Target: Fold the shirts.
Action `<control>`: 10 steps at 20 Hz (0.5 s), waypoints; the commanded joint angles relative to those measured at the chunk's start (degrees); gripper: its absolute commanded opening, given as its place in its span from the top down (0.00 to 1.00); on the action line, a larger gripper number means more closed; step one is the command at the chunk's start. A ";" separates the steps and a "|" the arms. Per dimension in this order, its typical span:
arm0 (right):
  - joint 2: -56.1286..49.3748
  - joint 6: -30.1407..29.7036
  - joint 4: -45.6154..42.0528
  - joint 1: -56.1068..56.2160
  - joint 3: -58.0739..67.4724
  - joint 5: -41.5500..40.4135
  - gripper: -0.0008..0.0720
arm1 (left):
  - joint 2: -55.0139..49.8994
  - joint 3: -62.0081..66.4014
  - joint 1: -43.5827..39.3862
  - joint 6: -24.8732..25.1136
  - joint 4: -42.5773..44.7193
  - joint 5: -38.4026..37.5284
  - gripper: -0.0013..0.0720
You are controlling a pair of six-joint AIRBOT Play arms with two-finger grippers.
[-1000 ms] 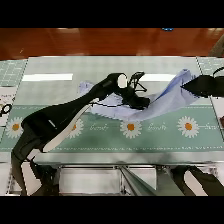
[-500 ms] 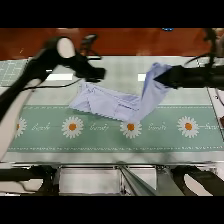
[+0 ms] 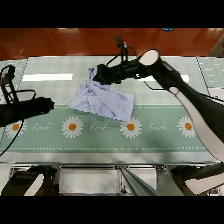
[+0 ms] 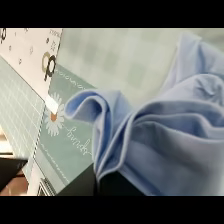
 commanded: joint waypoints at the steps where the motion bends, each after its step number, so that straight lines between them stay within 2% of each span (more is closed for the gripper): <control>1: -10.54 0.15 4.20 3.30 7.26 -1.62 0.96 | 6.21 -6.21 1.22 -0.13 -3.72 1.09 0.96; 4: -14.97 0.09 8.04 3.85 10.05 -1.97 0.96 | 3.82 -6.25 1.18 1.40 -4.33 1.09 0.96; 5: -15.69 0.11 9.01 4.13 10.03 -1.73 0.86 | 2.95 -6.25 1.18 1.44 -4.33 1.14 0.96; 6: -16.11 0.09 9.16 4.39 10.03 -0.81 0.49 | 1.99 -6.25 1.18 2.05 -4.35 1.57 0.96; 7: -16.15 -0.66 9.01 4.44 10.03 1.75 0.42 | 1.05 -6.23 1.18 2.45 -4.48 2.91 0.96; 9: -15.06 -0.70 8.92 1.70 10.05 9.81 0.42 | -1.36 -4.48 2.51 6.45 -4.28 8.83 0.96; 10: -13.84 -0.70 8.57 -1.03 10.03 15.17 0.42 | -2.97 -1.05 4.94 6.32 -4.46 9.70 0.96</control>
